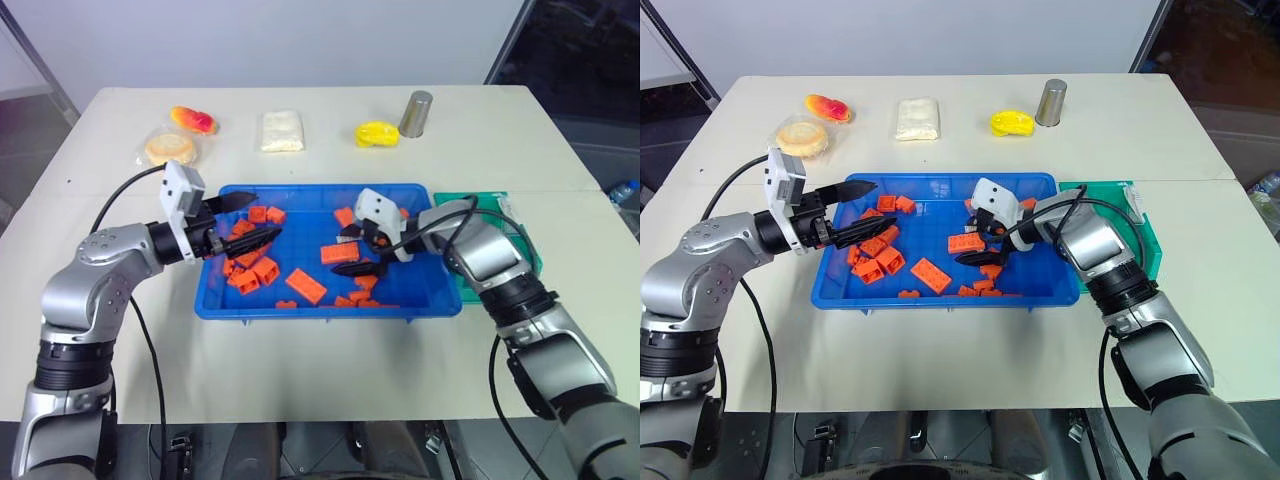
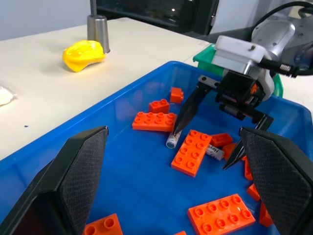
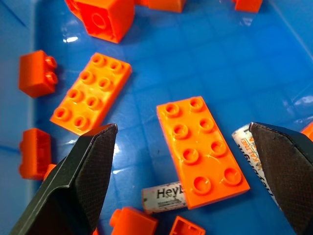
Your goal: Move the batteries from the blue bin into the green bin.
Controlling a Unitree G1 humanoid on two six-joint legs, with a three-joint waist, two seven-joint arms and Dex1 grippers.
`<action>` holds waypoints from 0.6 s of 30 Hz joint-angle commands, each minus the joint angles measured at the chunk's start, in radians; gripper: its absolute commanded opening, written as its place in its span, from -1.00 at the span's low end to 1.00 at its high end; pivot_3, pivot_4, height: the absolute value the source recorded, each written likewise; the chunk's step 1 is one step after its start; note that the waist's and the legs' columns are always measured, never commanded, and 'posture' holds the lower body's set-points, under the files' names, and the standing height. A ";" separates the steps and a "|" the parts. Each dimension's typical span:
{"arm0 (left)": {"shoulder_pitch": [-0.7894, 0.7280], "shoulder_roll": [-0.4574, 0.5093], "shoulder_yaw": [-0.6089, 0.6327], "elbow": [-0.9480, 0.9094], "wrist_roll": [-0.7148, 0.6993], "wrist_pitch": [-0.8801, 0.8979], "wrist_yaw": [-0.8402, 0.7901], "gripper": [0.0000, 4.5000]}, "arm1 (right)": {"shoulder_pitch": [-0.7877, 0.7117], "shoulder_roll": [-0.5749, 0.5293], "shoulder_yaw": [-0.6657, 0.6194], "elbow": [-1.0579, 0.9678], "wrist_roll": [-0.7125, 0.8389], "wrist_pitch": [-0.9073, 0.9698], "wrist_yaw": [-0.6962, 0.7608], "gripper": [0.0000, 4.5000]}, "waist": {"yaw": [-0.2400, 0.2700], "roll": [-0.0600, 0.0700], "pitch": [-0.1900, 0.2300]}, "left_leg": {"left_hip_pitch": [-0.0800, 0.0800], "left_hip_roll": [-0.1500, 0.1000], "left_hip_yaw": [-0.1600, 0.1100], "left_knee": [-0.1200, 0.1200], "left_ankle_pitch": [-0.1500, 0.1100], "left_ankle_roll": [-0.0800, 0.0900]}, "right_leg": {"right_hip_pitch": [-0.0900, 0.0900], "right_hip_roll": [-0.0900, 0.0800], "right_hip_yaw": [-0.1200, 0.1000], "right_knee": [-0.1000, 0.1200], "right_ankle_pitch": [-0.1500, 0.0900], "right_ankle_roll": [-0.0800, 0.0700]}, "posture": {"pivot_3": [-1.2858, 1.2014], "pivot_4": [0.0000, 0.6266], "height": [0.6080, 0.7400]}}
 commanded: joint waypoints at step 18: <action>0.090 0.183 0.072 -0.100 -0.085 0.066 -0.106 1.00 | -0.092 0.038 -0.061 -0.039 -0.018 0.008 -0.011 -0.47 | -0.001 0.000 0.000 | 0.000 0.000 0.000 0.000 0.000 0.000 | 0.000 0.000 0.000 0.000 0.000 0.000 | 0.03 -0.52 1.00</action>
